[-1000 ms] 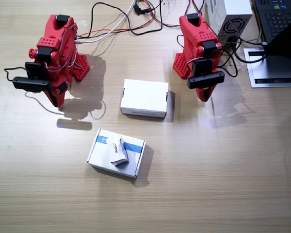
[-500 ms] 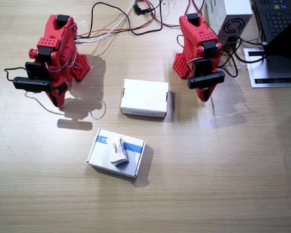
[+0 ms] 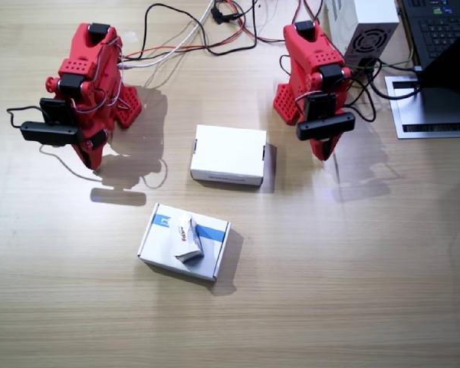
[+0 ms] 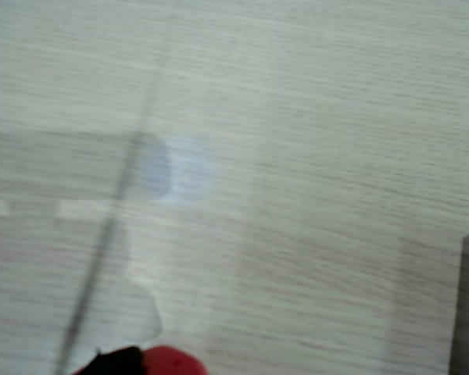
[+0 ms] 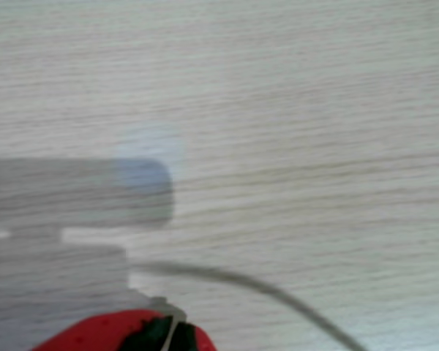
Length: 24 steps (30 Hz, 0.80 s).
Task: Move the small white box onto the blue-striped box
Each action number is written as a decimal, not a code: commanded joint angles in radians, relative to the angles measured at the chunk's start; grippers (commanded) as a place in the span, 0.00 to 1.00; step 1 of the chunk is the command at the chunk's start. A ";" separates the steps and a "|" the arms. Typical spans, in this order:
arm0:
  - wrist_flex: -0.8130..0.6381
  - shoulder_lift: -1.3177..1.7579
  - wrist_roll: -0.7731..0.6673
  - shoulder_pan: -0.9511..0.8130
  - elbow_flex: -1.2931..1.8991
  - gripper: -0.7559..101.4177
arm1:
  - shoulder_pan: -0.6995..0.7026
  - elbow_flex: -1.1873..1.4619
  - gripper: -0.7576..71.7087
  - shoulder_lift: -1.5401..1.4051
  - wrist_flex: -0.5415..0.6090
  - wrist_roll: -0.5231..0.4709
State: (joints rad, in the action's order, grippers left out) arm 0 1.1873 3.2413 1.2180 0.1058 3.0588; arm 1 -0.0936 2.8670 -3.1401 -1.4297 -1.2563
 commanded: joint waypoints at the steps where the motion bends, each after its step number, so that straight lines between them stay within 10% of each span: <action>1: 0.020 0.029 0.028 -0.017 -0.020 0.01 | -0.031 -0.015 0.01 -0.023 -0.029 0.005; 24: 0.021 0.029 0.040 -0.034 -0.020 0.01 | -0.031 -0.015 0.01 -0.025 -0.029 0.005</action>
State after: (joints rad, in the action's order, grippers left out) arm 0 1.1873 3.2413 1.2210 0.1058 3.0588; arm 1 -0.0936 2.8670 -3.1401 -1.4297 -1.2563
